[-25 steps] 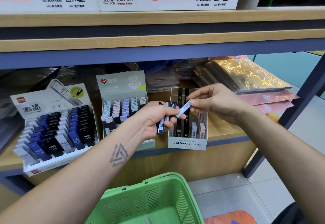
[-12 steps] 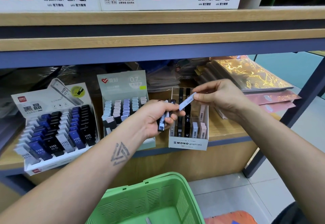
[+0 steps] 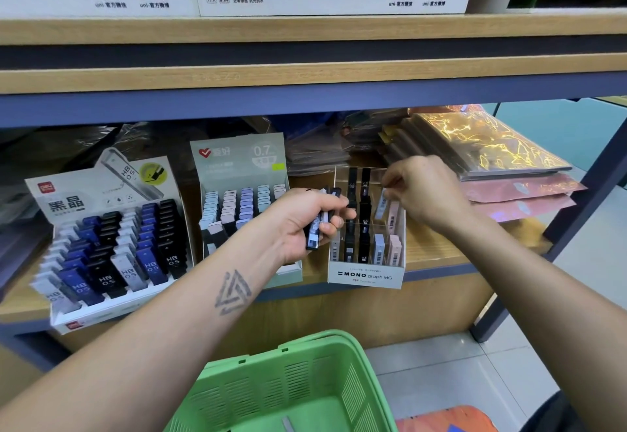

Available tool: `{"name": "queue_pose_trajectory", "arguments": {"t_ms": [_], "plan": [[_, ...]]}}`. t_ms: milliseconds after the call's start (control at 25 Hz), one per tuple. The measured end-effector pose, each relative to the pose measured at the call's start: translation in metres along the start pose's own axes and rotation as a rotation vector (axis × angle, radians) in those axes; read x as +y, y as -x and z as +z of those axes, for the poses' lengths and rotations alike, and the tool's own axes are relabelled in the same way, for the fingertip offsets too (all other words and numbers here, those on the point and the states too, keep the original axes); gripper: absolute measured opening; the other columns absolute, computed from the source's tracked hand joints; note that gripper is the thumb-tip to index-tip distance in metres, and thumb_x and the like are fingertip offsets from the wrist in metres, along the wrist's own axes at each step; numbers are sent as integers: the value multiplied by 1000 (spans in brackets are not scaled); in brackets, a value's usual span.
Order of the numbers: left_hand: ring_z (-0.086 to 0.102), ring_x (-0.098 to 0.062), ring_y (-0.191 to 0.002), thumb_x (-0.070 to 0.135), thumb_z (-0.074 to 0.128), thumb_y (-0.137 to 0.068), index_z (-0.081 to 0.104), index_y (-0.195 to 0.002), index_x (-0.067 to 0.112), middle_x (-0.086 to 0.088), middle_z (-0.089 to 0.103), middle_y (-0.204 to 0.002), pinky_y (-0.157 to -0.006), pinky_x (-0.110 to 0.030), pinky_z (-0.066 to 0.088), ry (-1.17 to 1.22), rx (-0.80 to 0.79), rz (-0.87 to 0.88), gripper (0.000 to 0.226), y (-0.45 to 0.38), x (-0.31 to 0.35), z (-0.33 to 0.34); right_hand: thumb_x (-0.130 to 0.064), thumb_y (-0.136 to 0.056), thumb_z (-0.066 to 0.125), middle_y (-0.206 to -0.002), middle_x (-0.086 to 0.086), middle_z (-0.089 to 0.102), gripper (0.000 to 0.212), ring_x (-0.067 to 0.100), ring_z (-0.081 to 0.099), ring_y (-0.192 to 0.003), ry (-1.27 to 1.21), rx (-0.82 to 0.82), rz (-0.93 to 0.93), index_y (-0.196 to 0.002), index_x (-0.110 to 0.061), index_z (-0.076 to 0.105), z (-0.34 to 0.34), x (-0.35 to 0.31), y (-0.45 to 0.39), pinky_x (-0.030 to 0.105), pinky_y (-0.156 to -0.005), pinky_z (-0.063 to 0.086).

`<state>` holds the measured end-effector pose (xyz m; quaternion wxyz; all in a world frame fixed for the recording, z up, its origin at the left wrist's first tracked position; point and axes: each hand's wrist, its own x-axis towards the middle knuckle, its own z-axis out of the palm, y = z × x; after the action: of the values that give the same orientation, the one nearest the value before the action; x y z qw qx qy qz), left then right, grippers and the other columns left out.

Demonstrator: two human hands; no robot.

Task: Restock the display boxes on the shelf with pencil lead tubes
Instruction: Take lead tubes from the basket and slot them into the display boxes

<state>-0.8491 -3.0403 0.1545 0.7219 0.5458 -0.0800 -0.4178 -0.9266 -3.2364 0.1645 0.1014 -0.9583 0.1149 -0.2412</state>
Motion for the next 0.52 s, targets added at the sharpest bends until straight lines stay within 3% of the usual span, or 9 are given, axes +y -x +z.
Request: {"name": "queue_pose_trajectory", "arguments": {"t_ms": [280,520], "plan": [[49,-10,-47,-2,57,-96,53,-118,0,-17,66,-80,-36,-13,37,-12,-10,-5,22,3,0,1,-13,-90,72,-90,0,77,13,28,68,-92,147,49,-39,-96,-23,78,7,-7,0,41,-89,43],[48,-9,-45,-2,57,-96,52,-114,0,-18,65,-79,-35,-14,36,-15,-9,-1,19,3,0,2,-14,-87,72,-91,-1,74,14,26,64,-95,202,10,-14,-87,-26,77,27,-5,3,36,-78,36]]}}
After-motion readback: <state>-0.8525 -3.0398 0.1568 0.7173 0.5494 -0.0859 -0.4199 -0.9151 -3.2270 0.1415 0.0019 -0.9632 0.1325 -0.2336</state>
